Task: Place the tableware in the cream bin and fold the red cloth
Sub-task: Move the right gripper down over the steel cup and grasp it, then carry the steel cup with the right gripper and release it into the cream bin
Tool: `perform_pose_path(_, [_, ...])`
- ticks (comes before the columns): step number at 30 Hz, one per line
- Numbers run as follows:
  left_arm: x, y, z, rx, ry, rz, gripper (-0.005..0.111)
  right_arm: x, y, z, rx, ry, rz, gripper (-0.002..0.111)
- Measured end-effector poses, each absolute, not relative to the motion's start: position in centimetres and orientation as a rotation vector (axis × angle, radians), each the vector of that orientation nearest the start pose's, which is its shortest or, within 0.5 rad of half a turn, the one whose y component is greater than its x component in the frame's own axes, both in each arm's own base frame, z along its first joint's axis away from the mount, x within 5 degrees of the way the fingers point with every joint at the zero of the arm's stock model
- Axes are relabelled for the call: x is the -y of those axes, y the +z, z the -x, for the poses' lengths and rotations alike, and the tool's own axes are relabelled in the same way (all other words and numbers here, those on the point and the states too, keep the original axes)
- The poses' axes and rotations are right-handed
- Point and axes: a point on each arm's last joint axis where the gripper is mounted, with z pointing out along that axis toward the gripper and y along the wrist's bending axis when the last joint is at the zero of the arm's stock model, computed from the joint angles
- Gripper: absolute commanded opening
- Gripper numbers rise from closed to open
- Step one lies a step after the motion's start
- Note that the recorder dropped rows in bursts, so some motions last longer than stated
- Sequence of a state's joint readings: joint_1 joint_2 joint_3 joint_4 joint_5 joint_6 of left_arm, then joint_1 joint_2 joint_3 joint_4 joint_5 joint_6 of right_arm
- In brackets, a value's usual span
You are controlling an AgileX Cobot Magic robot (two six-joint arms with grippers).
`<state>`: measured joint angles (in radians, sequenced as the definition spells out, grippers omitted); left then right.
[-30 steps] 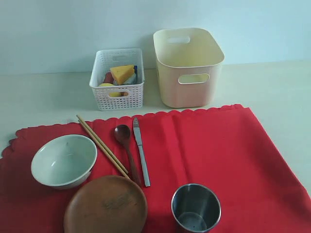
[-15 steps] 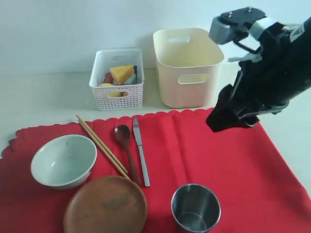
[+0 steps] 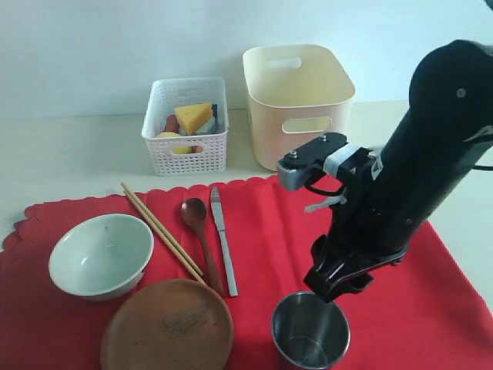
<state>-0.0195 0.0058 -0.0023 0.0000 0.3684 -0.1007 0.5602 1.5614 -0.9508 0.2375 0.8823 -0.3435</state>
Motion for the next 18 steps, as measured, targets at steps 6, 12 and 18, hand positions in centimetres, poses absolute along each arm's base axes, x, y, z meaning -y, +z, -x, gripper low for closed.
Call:
perform_pose_path(6, [0.1, 18.0, -5.3, -1.855, -0.084, 0.075, 0.001, -16.7, 18.4, -23.5, -2.856, 0.301, 1.132, 0.053])
perform_pose_path(12, [0.1, 18.0, -5.3, -1.855, -0.084, 0.075, 0.001, -17.0, 15.9, -23.9, -2.938, 0.295, 1.135, 0.022])
perform_pose_path(18, [0.1, 18.0, -5.3, -1.855, -0.084, 0.075, 0.001, -17.4, 15.8, -24.2, -2.933, 0.316, 1.113, 0.000])
